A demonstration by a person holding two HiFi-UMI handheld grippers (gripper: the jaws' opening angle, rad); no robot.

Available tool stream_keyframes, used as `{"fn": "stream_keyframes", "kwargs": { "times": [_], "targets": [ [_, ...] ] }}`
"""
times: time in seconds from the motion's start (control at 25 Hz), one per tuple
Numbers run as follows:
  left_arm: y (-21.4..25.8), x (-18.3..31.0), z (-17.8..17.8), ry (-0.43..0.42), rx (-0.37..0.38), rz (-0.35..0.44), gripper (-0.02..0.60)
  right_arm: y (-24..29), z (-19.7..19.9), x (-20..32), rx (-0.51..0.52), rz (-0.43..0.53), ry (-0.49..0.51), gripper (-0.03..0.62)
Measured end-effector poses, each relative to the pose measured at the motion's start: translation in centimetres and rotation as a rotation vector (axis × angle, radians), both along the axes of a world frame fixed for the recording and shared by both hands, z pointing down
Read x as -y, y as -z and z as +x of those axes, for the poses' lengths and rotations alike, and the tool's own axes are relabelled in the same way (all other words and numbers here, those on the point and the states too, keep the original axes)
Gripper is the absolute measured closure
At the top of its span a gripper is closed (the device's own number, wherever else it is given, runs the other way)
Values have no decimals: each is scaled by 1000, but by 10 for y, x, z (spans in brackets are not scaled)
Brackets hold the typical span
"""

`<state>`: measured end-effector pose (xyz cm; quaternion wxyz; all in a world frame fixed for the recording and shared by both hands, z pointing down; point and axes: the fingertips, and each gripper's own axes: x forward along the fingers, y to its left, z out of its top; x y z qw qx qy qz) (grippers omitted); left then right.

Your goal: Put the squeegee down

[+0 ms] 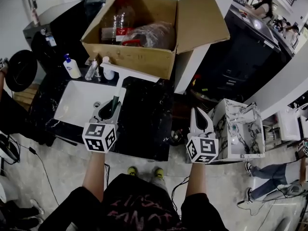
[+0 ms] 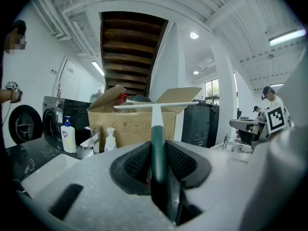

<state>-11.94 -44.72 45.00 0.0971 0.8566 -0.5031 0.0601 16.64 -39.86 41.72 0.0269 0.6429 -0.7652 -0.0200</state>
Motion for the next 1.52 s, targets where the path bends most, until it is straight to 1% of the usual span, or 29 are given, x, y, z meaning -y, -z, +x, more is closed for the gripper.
{"fn": "stream_keyframes", "kwargs": {
  "times": [0.44,0.72,1.16,1.32,1.52],
  "targets": [
    [6,13,39,69,29,-2,480,-3,47,35,46,-2,60,582],
    [2,20,58,77,44,-15,480,-6,55,42,55,-4,93,582],
    [-41,31,73,45,87,-113,480,-8,55,49,62,2,99,582],
    [-63,35,76,45,99,-161,480,-12,54,52,56,-7,101,582],
    [-86,34,82,26,138,-208,480,-17,56,56,52,-19,100,582]
  ]
}}
